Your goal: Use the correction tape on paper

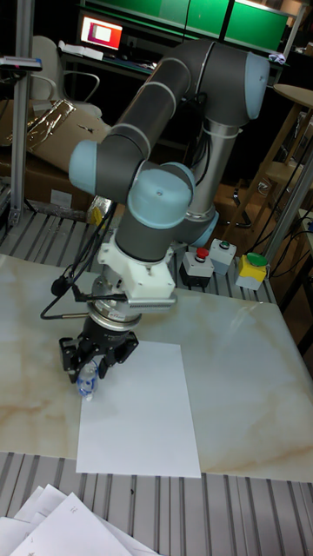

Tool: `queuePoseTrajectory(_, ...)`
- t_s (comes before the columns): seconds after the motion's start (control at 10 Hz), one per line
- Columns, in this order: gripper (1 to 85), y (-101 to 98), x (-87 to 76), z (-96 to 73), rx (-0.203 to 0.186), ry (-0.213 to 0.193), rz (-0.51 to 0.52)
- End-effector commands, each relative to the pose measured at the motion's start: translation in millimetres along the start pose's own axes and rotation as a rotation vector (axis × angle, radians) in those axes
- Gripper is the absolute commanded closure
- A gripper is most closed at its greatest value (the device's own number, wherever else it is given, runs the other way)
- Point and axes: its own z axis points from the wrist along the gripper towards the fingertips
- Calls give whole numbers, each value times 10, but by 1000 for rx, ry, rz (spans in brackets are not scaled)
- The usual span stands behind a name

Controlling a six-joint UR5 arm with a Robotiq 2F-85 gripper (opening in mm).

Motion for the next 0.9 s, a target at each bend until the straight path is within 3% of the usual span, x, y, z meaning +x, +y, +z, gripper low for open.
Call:
queuePoseTrajectory(0.0, 840, 34, 258, -77, 25, 88, -11)
queuePoseTrajectory(0.1, 840, 89, 336, -97, 7, 115, -14)
queuePoseTrajectory(0.4, 840, 391, 498, -122, -87, 185, 115)
queuePoseTrajectory(0.6, 840, 444, 668, -139, -74, 256, 167)
queuePoseTrajectory(0.8, 840, 564, 736, -151, -91, 288, 208)
